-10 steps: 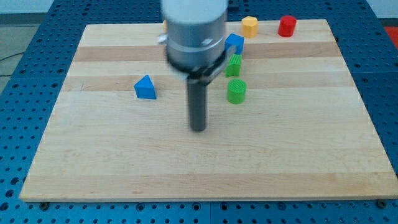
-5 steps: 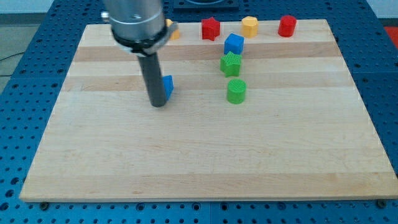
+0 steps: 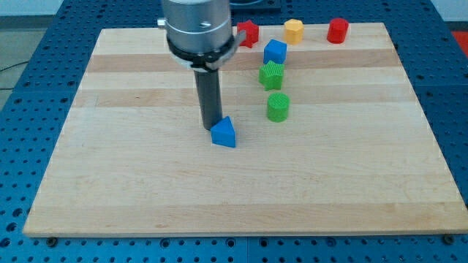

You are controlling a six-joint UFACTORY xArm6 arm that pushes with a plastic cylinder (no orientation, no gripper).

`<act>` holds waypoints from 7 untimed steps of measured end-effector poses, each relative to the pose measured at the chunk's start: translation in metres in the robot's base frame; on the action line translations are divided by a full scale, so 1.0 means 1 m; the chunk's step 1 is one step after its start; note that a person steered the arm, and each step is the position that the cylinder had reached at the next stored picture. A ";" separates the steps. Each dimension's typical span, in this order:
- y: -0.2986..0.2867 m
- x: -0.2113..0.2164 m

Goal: Move the blue triangle below to the green circle

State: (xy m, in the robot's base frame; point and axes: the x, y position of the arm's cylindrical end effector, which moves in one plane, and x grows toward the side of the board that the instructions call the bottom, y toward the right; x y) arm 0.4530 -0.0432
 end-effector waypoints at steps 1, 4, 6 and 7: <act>-0.006 0.014; 0.026 0.040; -0.023 0.019; 0.018 0.002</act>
State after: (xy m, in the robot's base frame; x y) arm 0.4552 -0.0255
